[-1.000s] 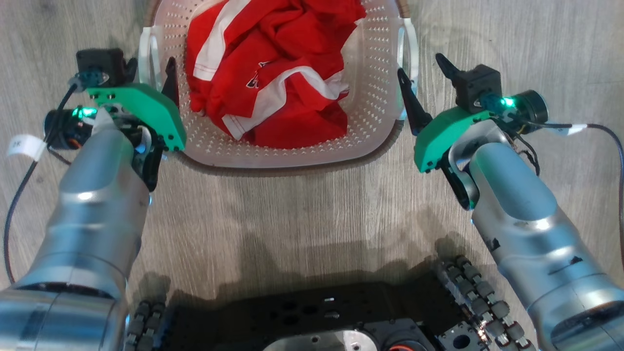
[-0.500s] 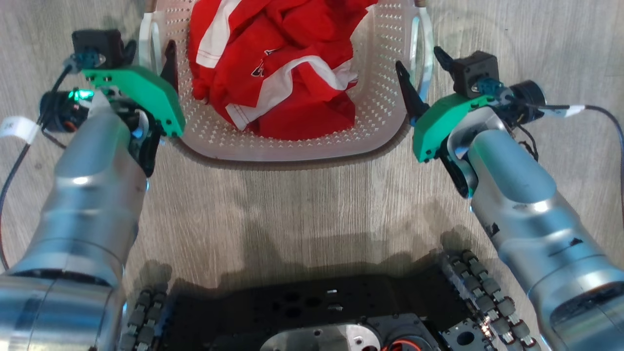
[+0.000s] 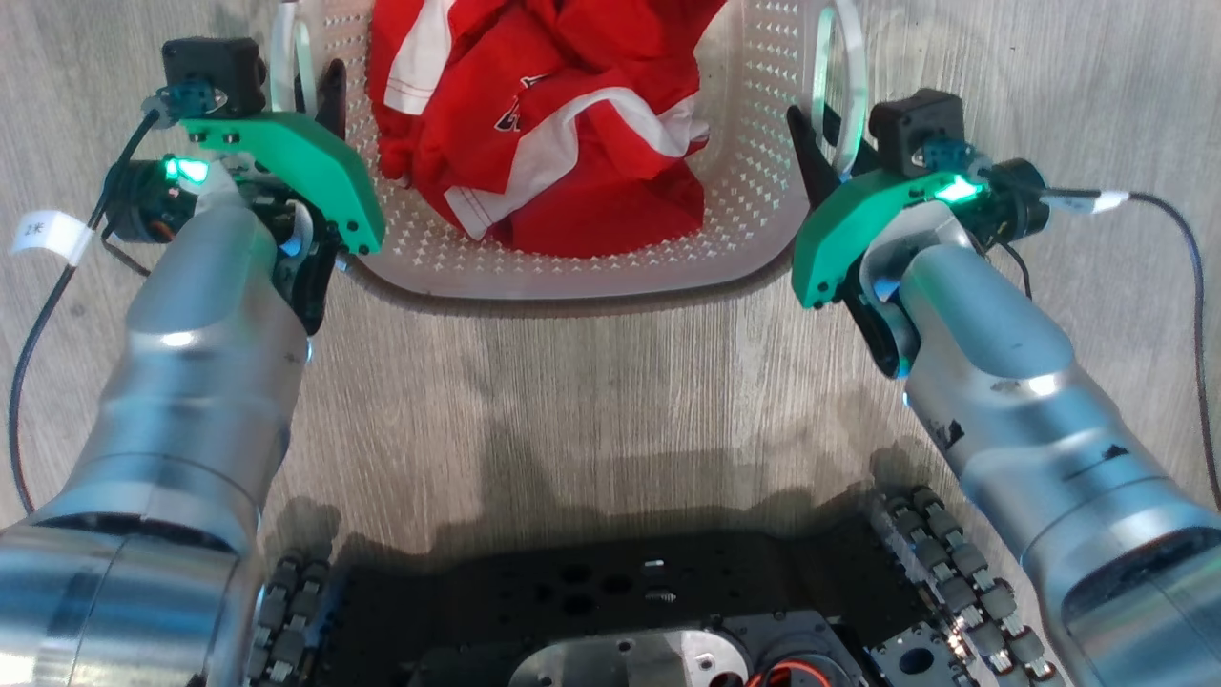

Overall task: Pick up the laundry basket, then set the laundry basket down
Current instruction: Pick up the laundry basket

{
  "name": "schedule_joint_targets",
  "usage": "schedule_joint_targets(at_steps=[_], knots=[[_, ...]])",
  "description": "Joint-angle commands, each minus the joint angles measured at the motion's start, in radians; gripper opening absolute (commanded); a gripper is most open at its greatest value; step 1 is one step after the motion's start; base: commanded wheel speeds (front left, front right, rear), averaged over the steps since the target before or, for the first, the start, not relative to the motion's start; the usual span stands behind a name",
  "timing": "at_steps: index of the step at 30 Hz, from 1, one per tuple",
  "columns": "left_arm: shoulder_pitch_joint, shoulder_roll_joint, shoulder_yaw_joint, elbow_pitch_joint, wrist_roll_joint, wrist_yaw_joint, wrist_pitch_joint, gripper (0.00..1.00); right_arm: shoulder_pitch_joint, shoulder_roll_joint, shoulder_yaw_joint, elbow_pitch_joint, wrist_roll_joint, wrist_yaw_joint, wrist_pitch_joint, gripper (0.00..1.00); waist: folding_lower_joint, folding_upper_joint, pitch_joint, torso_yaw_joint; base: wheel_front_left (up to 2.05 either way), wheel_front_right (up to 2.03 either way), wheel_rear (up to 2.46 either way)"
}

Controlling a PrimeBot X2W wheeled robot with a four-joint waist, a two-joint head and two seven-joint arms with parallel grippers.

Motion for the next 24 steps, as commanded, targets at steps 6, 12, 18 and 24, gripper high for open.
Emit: schedule_joint_targets(at_steps=[6, 12, 18, 24], knots=[[0.018, 0.048, -0.002, -0.007, -0.007, 0.002, -0.004, 0.00, 0.033, 0.000, 0.032, 0.018, 0.009, 0.000, -0.005, 0.00, 0.0000, 0.0000, -0.001, 0.000, 0.00, 0.00, 0.00], [0.019, 0.047, -0.008, -0.006, -0.015, 0.002, -0.004, 0.00, 0.031, 0.000, 0.038, 0.028, 0.018, 0.000, -0.005, 0.00, 0.0000, 0.0000, -0.008, 0.001, 0.00, 0.00, 0.00], [0.026, 0.032, -0.025, 0.004, -0.041, 0.002, 0.005, 0.00, 0.041, 0.000, 0.049, 0.043, 0.033, 0.000, -0.005, 0.00, 0.0000, 0.0000, -0.044, 0.002, 0.00, 0.00, 0.00], [0.038, 0.019, -0.052, 0.010, -0.085, 0.002, 0.050, 0.00, 0.048, 0.000, 0.067, 0.074, 0.054, 0.000, -0.005, 0.00, 0.0000, 0.0000, -0.099, 0.000, 0.00, 0.00, 0.00]])
